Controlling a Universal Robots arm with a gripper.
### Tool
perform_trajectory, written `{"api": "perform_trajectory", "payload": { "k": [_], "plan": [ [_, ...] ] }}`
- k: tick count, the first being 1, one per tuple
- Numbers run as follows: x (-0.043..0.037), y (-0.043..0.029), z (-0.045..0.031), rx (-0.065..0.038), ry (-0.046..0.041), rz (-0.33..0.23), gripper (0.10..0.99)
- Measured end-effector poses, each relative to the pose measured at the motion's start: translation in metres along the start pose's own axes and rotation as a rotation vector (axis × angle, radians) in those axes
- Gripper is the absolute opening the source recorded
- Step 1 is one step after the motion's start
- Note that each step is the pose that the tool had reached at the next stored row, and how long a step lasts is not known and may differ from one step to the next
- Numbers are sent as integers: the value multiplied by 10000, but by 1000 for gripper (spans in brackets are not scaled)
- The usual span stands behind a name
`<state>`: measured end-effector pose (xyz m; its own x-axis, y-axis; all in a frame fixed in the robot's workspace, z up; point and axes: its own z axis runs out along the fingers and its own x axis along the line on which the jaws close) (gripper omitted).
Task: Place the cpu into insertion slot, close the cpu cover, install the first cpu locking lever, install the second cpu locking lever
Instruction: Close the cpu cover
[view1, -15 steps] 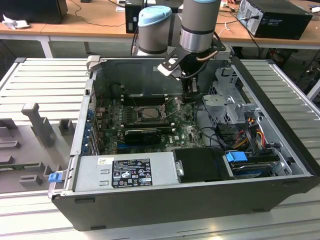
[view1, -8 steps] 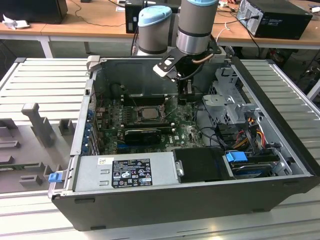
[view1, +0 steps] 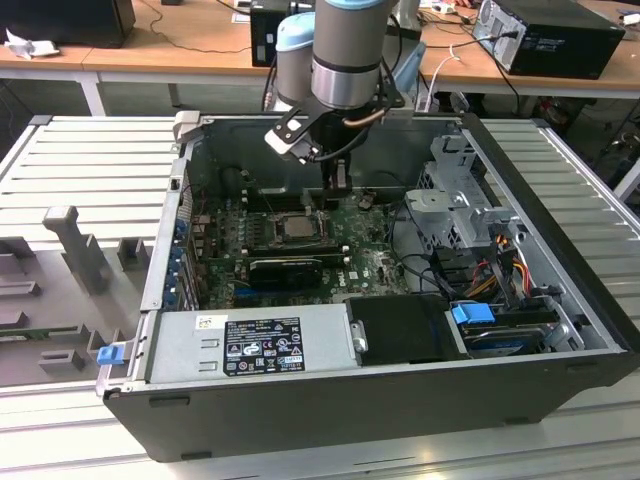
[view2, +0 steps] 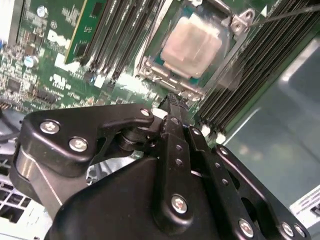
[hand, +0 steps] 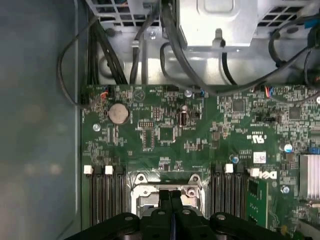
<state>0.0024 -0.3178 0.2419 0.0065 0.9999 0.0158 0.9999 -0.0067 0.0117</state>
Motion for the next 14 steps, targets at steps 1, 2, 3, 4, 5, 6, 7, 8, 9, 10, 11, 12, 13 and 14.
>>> {"api": "perform_trajectory", "payload": {
  "k": [1, 2, 3, 4, 5, 6, 7, 8, 9, 10, 11, 12, 13, 14],
  "plan": [
    [1, -10, 33, 0, 0, 0, 106],
    [3, -17, 68, 0, 0, -1, 106],
    [3, -19, 88, -1, 0, -1, 106],
    [2, -22, 104, 0, 0, -1, 106],
    [2, -39, 127, -1, 1, -2, 106],
    [1, -59, 130, 0, -2, -1, 106],
    [1, -95, 132, 1, -3, 0, 106],
    [1, -122, 134, 1, -1, -1, 106],
    [2, -168, 140, -1, 0, -2, 106],
    [1, -203, 143, 0, -1, -3, 106],
    [1, -230, 148, 0, 0, -34, 106],
    [1, -236, 155, 2, 2, -167, 106],
    [1, -248, 155, 5, 2, -259, 106],
    [1, -282, 155, 5, 3, -300, 106]
  ]
}}
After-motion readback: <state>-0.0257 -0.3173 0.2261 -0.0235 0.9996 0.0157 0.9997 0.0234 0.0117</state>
